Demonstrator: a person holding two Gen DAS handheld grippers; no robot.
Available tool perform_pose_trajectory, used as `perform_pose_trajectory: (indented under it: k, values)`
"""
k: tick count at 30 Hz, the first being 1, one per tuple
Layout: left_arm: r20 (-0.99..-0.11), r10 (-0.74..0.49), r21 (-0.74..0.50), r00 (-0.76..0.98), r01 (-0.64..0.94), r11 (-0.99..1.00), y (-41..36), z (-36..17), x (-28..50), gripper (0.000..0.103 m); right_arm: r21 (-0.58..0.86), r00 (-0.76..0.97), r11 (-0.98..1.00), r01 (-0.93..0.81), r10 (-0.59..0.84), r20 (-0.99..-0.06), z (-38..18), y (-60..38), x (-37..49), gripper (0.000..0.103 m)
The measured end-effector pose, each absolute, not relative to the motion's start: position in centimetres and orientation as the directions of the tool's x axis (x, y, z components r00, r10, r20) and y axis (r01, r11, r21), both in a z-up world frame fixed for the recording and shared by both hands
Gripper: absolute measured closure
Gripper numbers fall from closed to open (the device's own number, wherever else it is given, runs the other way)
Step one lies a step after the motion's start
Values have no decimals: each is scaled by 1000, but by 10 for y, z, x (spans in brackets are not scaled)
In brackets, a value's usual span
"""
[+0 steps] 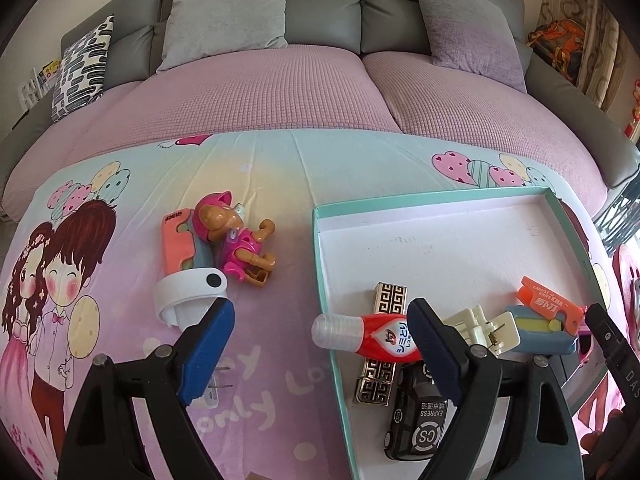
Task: Organize rigid objects
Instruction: 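Lower the glue bottle and pink lighter into the tray and open both grippers, then move both grippers back toward the white charger and watch on the bed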
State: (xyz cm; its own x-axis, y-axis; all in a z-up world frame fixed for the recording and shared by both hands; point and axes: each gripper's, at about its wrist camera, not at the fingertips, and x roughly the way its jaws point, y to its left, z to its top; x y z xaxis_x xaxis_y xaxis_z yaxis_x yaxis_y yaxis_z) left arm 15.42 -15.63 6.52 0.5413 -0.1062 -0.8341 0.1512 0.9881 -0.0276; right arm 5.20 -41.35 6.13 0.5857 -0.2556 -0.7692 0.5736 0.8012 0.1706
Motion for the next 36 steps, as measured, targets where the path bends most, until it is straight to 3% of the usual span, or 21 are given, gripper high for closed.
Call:
perform_pose_trajectory:
  k: [7,20,21,22,23,36]
  values:
    - [-822,-120,-56,556,132,990,-150,69,153,14,202,643,812,548,-254,-722,80,-404,50,0]
    - [-785,33,23,619,-24,999,-94,80,139,14,220,721,905,365,-125,-682,97,-343,72,0]
    - [-779,43,20,625,-43,999,-87,82,138,13,217,725,912,347,-115,-679,98,-336,74,0]
    - [-775,53,18,629,-62,998,-81,83,137,3,212,729,920,330,-106,-677,99,-329,76,0]
    - [-771,62,17,633,-77,997,-75,85,136,0,209,732,926,314,-96,-675,101,-322,78,0]
    - [-779,99,-15,619,-176,984,-23,80,126,0,157,735,983,98,35,-677,101,-238,94,0]
